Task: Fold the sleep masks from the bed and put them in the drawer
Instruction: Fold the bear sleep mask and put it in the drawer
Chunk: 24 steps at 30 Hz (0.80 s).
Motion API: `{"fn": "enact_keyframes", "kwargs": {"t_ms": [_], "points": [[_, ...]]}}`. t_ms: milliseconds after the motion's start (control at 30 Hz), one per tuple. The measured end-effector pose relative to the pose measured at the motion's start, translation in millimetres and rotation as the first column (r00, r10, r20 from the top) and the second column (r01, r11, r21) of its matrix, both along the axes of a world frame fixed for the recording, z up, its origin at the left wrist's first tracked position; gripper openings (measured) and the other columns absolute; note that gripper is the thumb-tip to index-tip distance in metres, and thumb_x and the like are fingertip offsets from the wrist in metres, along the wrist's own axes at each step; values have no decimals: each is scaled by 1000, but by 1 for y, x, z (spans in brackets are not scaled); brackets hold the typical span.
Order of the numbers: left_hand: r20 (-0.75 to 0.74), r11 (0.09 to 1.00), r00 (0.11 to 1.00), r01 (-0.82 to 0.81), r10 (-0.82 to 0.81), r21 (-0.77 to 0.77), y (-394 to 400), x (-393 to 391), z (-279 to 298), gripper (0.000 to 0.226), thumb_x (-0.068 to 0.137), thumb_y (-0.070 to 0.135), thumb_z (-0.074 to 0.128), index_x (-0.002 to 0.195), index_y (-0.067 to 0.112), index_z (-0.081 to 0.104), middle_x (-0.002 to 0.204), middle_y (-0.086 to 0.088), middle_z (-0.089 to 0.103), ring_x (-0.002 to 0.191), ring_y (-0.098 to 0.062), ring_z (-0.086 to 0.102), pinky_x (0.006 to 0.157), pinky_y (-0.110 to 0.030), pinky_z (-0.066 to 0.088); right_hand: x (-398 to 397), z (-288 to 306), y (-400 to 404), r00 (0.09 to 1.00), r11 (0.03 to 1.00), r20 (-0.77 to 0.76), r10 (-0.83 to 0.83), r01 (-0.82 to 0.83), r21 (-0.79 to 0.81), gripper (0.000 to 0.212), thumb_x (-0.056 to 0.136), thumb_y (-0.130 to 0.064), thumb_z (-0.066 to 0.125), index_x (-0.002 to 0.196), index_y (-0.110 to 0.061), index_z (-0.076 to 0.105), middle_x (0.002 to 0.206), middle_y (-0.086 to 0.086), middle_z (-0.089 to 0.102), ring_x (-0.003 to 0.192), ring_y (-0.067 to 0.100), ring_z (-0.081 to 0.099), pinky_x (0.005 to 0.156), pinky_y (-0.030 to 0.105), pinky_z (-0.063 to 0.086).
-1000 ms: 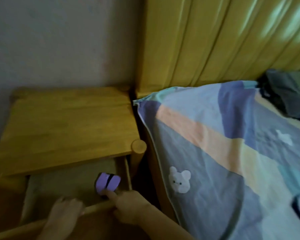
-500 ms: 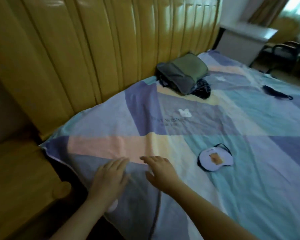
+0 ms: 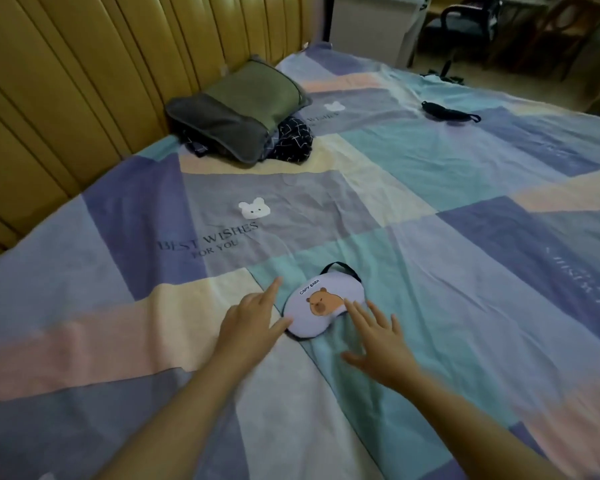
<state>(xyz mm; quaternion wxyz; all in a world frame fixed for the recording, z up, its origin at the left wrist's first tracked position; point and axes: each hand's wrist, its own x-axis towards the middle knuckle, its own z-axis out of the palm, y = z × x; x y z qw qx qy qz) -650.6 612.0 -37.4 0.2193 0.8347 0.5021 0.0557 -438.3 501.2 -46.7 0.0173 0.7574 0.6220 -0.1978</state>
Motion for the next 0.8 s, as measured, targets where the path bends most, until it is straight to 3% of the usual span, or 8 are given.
{"fn": "enact_keyframes", "kwargs": {"t_ms": [200,300,400,500,567,667,800], "points": [[-5,993,1000,-1,0,-118,30,61,-33,83,85,55,55,150,31,11,138,-1,49,126,-25,40,95,-37,36,9,-28,20,982,996,-169,-86,86,-10,94,86,-47,59,151,-29,-8,161,-4,13,146,18,14,116,47,16],[42,983,997,-49,57,-178,43,73,-39,83,79,52,64,148,29,24,126,1,58,120,-26,46,93,-38,42,10,-35,31,967,993,-229,-113,118,9,95,85,-48,60,151,-29,-5,159,-3,21,143,20,24,112,41,25],[200,965,962,-138,184,-223,52,78,-39,59,77,33,73,131,28,51,107,1,63,104,-22,56,84,-32,45,10,-37,37,955,984,-252,-158,174,41,96,82,-54,61,152,-28,0,153,-1,33,137,24,35,107,37,31],[338,956,928,-58,158,-287,57,83,-32,23,76,27,75,97,25,69,89,8,68,83,-11,62,71,-22,49,8,-34,42,938,968,-275,-213,241,71,98,79,-61,61,152,-27,5,151,-2,36,139,22,29,109,40,28],[425,951,900,39,99,-306,59,87,-20,11,75,26,75,82,30,68,76,15,66,70,-1,58,60,-9,42,9,-27,49,887,942,-379,-266,322,91,97,78,-57,65,151,-27,10,150,0,38,138,21,30,109,42,29],[539,932,842,164,38,-323,62,96,0,8,73,29,76,79,28,70,74,12,68,65,6,55,59,-6,38,12,-13,63,780,884,-553,-292,441,156,86,79,-42,71,149,-29,22,140,-1,50,129,18,43,104,37,37],[633,902,773,259,20,-345,64,111,23,13,74,21,78,86,19,74,78,6,71,72,0,60,65,-12,42,14,7,71,617,809,-755,-223,549,209,54,82,-16,70,128,-37,49,103,-25,62,93,-14,56,79,13,44]]}}
